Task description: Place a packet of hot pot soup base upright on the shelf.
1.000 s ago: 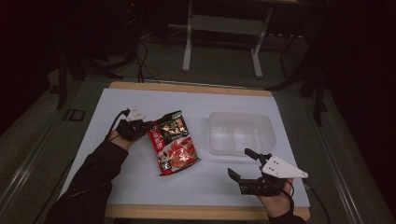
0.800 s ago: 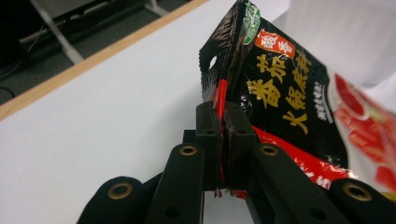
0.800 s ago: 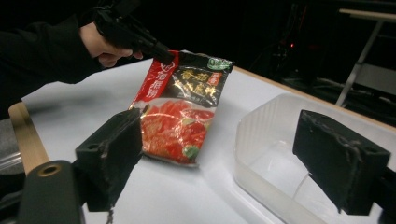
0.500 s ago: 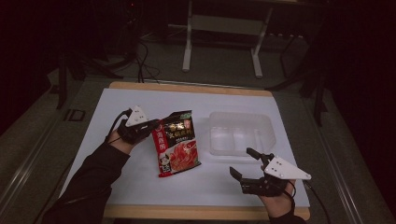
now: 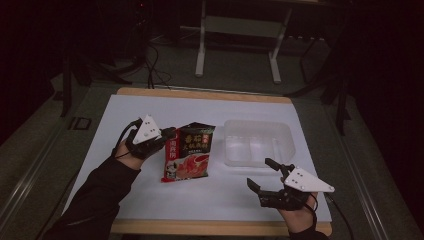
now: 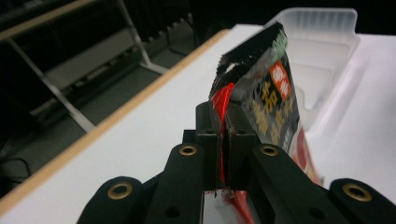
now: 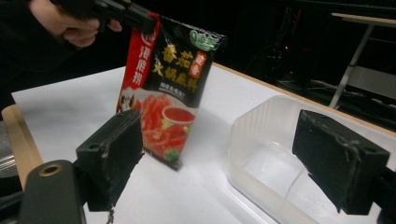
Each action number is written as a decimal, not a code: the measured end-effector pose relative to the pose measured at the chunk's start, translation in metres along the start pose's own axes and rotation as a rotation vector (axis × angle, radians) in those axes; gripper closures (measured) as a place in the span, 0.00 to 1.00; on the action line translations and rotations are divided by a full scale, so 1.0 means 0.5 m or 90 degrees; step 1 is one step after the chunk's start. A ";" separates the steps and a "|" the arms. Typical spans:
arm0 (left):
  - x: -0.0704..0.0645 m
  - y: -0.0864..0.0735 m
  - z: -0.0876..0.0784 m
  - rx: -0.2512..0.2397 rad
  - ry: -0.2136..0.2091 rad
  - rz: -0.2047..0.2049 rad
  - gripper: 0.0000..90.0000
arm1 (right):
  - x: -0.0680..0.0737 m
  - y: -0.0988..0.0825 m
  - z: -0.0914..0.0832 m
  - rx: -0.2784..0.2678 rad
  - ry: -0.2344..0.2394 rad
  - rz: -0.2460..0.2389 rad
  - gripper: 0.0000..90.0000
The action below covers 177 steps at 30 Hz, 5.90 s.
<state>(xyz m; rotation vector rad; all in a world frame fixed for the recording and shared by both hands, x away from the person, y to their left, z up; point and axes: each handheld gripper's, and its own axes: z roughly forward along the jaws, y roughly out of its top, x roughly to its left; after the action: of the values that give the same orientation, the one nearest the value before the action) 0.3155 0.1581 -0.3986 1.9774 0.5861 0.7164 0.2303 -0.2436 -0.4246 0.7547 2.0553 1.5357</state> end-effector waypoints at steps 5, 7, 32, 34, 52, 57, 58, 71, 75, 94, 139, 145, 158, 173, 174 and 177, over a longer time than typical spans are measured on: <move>0.005 0.014 -0.024 -0.023 0.011 0.004 0.97 | -0.004 0.002 -0.001 0.000 -0.001 0.004 0.18; 0.009 0.016 -0.033 -0.032 0.016 0.000 0.97 | -0.004 0.004 -0.002 0.001 -0.001 0.004 0.18; -0.029 0.078 -0.091 -0.116 -0.084 0.011 0.97 | -0.042 0.179 0.034 -0.053 0.084 0.004 0.23; -0.035 0.081 -0.089 -0.122 -0.089 0.012 0.97 | -0.042 0.182 0.050 -0.049 0.102 0.019 0.23; -0.072 0.094 -0.082 -0.141 -0.142 0.024 0.97 | -0.013 0.168 0.145 0.008 0.211 -0.005 0.65; -0.073 0.092 -0.081 -0.152 -0.153 0.020 0.96 | -0.013 0.170 0.147 0.014 0.249 0.005 0.76; -0.070 0.091 -0.080 -0.150 -0.158 0.017 0.96 | -0.013 0.171 0.147 0.020 0.250 0.011 0.78; -0.061 0.091 -0.078 -0.154 -0.189 0.006 0.94 | 0.012 0.198 0.122 0.033 0.198 -0.003 0.84; -0.063 0.091 -0.078 -0.159 -0.196 0.012 0.90 | 0.011 0.205 0.112 0.029 0.199 -0.002 0.84; -0.035 0.053 -0.071 -0.168 -0.203 -0.081 0.07 | -0.024 0.263 0.064 -0.022 0.107 0.007 0.85; -0.076 -0.164 -0.031 -0.123 -0.157 -0.184 0.01 | -0.198 0.215 -0.029 -0.053 -0.317 0.067 0.84; -0.086 -0.172 -0.025 -0.110 -0.154 -0.164 0.01 | -0.222 0.194 -0.031 -0.041 -0.351 0.076 0.84; -0.083 -0.175 -0.028 -0.125 -0.159 -0.166 0.01 | -0.277 0.150 -0.027 -0.005 -0.425 0.090 0.84; -0.086 -0.176 -0.025 -0.127 -0.171 -0.165 0.01 | -0.296 0.123 0.016 0.018 -0.439 0.111 0.84; -0.086 -0.177 -0.026 -0.127 -0.171 -0.166 0.01 | -0.297 0.121 0.019 0.017 -0.439 0.110 0.84; -0.085 -0.177 -0.026 -0.129 -0.171 -0.167 0.01 | -0.297 0.110 0.029 0.025 -0.433 0.119 0.84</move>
<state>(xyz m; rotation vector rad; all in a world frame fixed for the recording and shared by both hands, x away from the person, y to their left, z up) 0.2661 0.1792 -0.4815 1.7312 0.5713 0.3281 0.3582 -0.3204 -0.3695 1.3000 1.5358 1.1071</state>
